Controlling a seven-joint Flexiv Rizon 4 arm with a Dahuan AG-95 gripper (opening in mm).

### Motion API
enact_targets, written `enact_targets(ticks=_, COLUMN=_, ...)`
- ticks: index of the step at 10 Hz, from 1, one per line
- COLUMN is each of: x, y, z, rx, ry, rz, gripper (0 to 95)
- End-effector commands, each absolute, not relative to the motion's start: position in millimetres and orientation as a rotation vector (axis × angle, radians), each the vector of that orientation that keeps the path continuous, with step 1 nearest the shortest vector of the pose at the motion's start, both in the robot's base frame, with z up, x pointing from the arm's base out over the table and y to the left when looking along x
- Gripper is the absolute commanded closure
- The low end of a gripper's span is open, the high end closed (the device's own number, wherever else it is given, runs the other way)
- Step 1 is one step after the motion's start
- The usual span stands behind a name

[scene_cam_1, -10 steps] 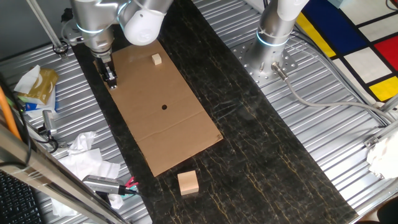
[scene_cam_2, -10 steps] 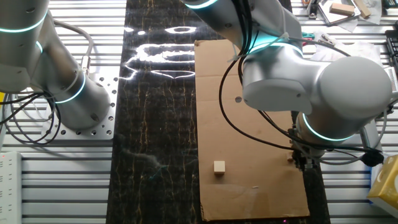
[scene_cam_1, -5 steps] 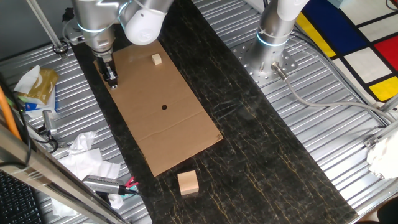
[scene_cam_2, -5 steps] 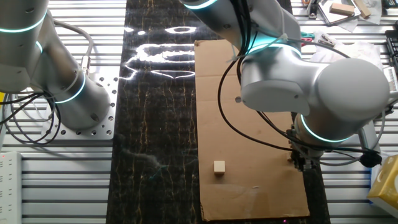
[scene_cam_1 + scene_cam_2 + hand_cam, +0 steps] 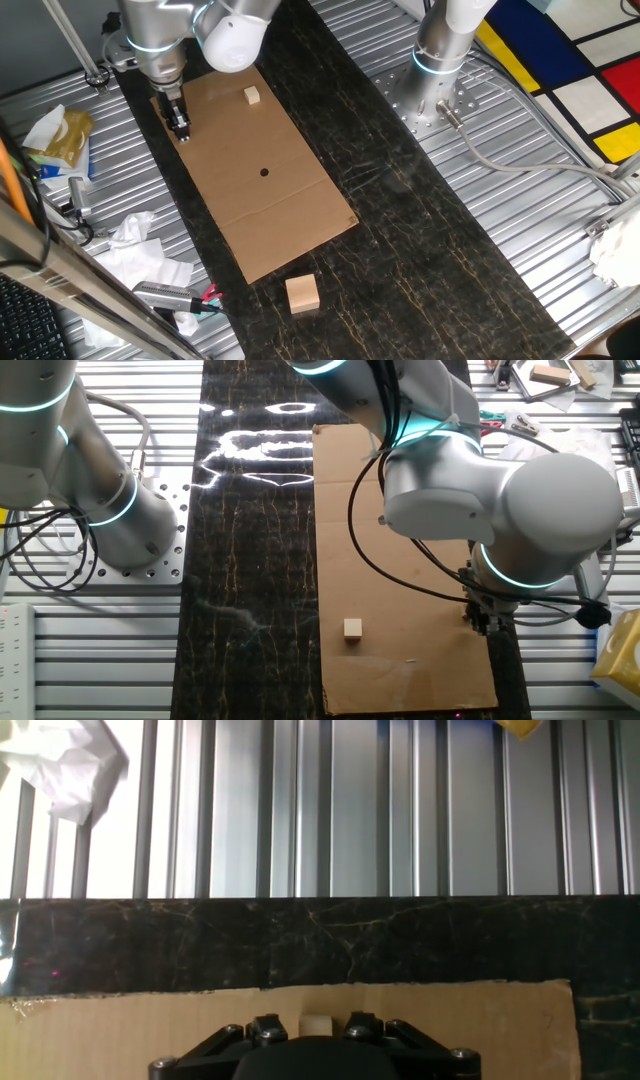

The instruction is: Grab the block and place it at the designated location

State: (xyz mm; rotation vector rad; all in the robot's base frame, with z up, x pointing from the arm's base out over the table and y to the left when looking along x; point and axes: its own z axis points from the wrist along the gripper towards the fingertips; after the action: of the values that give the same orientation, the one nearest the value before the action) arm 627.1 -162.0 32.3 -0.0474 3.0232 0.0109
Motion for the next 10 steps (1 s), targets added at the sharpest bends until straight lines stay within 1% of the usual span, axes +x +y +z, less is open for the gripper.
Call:
enact_targets(ticks=1, x=627.3, y=-162.1, z=32.2, rx=-0.045, ry=3.024, rz=0.011, gripper=57.0)
enact_targets(ticks=3, x=627.1, y=-162.1, z=32.1, rx=-0.047, ry=3.022, rz=0.011, gripper=57.0)
enact_targets(ticks=4, x=627.2, y=-162.1, z=32.0, rx=-0.038, ry=3.021, rz=0.012, gripper=76.0)
enact_targets(ticks=10, x=627.2, y=-162.0, z=31.7, rx=-0.038, ry=3.02, rz=0.006, gripper=76.0)
